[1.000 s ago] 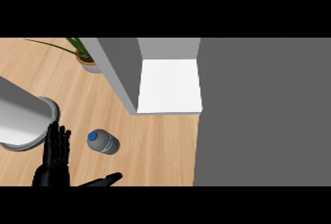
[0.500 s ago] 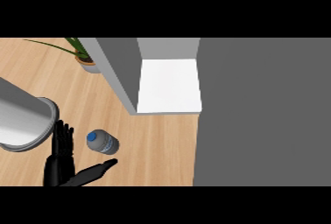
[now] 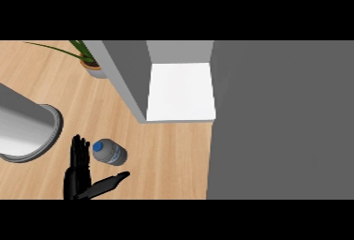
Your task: Pick up the bottled water, place it into the cabinet and close the cabinet
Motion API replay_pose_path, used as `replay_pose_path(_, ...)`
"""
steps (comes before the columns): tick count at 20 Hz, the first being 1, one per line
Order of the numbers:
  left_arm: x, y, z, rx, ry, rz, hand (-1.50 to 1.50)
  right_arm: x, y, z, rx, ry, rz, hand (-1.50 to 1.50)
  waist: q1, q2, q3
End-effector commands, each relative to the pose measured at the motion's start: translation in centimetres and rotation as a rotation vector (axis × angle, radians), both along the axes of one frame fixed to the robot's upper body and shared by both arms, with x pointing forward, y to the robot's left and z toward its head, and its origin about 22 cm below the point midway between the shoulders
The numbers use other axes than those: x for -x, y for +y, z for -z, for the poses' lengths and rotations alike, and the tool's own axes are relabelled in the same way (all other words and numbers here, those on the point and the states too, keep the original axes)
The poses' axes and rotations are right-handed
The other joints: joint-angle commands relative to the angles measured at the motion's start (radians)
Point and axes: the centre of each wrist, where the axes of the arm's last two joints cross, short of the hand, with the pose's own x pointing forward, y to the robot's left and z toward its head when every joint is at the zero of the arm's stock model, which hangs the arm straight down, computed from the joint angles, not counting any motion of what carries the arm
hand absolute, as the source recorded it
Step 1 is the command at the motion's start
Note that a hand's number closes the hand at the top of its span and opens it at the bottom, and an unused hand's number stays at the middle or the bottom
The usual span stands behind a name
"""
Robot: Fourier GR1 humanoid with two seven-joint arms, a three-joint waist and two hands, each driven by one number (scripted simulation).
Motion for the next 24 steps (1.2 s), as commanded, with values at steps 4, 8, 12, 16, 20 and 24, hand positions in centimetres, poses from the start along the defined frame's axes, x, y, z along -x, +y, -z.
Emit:
replay_pose_path(4,-1.3,-1.4,2.5,0.118,0.006,0.124,-1.50,1.1,0.3,-3.2,-0.017,-0.015,0.003,-1.50,0.001,0.001,0.000)
replay_pose_path(8,-1.8,-1.8,3.7,0.141,-0.033,0.113,-1.50,0.6,0.9,-3.7,-0.031,-0.026,0.024,-1.50,0.008,0.004,-0.001)
replay_pose_path(12,-1.4,-2.6,4.9,0.152,-0.065,0.029,1.50,2.3,0.3,-2.2,-0.027,-0.010,-0.006,-1.50,-0.014,-0.002,-0.001)
replay_pose_path(16,-2.4,0.3,4.7,0.221,-0.083,0.024,1.50,1.6,0.0,-1.8,-0.001,-0.014,0.002,-1.50,-0.006,0.003,-0.001)
replay_pose_path(20,-2.3,-1.9,4.8,0.267,-0.130,0.050,1.50,1.4,-0.5,-1.7,-0.001,-0.010,0.012,-1.50,0.001,0.001,0.000)
replay_pose_path(24,-3.6,-1.7,4.2,0.265,-0.153,0.096,1.50,1.4,-0.3,-1.3,0.011,-0.008,0.000,-1.50,-0.003,0.002,0.000)
